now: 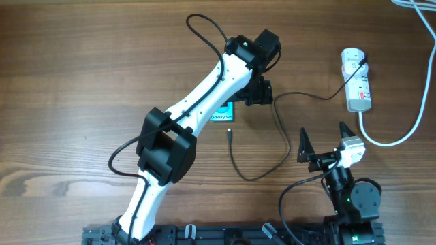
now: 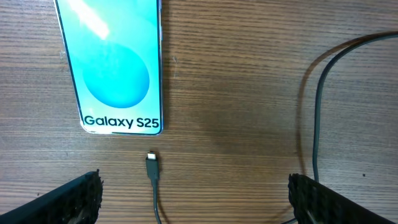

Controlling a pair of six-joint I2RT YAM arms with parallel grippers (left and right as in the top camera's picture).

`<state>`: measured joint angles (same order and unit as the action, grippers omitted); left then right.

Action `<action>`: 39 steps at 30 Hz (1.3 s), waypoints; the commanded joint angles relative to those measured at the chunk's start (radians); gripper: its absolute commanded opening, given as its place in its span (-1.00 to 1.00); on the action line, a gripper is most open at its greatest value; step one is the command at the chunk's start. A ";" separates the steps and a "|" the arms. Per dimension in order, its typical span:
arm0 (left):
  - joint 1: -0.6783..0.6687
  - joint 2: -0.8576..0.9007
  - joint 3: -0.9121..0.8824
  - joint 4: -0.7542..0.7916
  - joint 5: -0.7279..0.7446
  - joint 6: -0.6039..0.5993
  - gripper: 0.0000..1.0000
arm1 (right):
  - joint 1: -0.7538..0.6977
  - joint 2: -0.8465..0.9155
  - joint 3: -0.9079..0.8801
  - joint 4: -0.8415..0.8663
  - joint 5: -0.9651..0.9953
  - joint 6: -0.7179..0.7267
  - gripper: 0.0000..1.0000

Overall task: Plug charger to phone and switch on socket
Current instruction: 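Lower the open left gripper down onto the phone's top edge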

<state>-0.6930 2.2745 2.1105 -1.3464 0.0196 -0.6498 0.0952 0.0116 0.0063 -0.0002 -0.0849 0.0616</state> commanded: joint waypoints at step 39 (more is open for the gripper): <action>0.137 0.089 0.014 -0.004 -0.032 0.045 1.00 | -0.001 -0.008 -0.001 0.003 0.009 -0.009 0.99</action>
<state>-0.5659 2.3585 2.1109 -1.3418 -0.0025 -0.6407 0.0952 0.0116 0.0063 -0.0002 -0.0849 0.0616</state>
